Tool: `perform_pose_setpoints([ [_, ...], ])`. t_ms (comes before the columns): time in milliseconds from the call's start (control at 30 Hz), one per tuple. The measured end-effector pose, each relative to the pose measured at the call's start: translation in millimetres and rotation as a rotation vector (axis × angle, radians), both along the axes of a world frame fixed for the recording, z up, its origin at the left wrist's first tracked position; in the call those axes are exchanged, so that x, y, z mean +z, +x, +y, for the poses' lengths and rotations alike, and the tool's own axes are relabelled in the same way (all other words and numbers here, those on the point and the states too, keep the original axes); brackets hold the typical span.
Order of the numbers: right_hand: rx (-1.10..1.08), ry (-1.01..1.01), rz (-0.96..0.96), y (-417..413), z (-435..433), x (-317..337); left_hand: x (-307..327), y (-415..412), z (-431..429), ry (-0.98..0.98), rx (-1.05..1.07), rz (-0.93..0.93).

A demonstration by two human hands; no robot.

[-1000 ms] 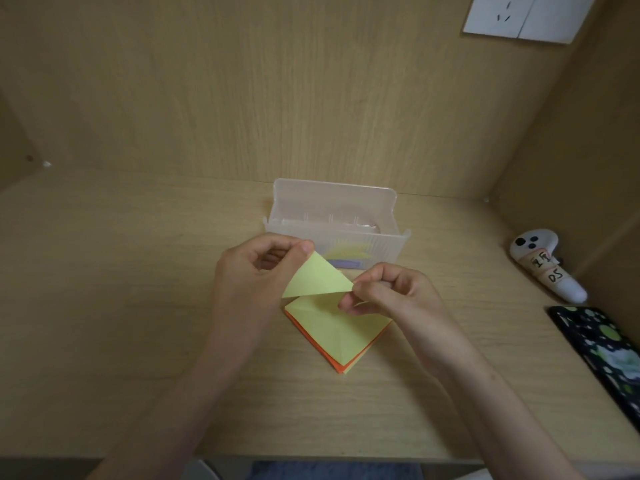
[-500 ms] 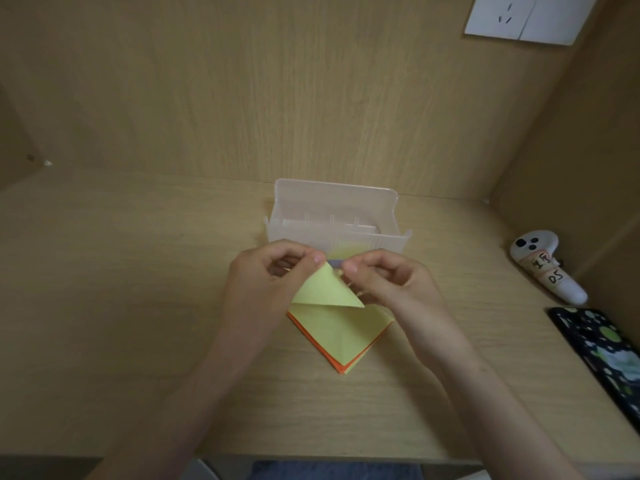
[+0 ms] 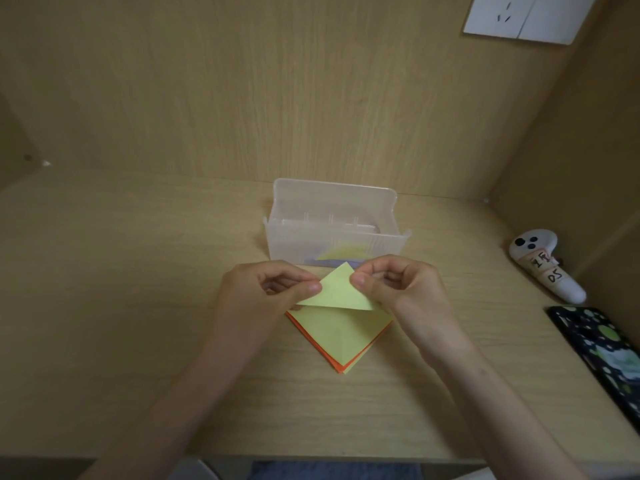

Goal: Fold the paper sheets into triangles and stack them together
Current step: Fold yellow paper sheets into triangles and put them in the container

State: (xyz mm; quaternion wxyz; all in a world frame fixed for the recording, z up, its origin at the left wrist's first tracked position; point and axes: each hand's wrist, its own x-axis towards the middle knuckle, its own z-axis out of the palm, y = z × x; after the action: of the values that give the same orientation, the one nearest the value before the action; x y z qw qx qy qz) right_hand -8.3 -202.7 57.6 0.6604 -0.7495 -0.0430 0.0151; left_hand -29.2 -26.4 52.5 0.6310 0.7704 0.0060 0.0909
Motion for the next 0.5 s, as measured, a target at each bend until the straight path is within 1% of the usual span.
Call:
perform_pose_setpoints([
  [267,-0.049,-0.019,-0.008,2,2,-6,0,1,2,0.084,-0.002,-0.034],
  [367,-0.122,-0.011,-0.046,5,-4,-5,-3,2,11,0.138,0.055,-0.051],
  [433,-0.161,0.017,-0.056,6,-13,0,-4,4,21,0.116,0.09,-0.041],
  [500,-0.132,0.022,-0.053,8,-17,7,-6,6,27,0.091,0.072,-0.018],
])
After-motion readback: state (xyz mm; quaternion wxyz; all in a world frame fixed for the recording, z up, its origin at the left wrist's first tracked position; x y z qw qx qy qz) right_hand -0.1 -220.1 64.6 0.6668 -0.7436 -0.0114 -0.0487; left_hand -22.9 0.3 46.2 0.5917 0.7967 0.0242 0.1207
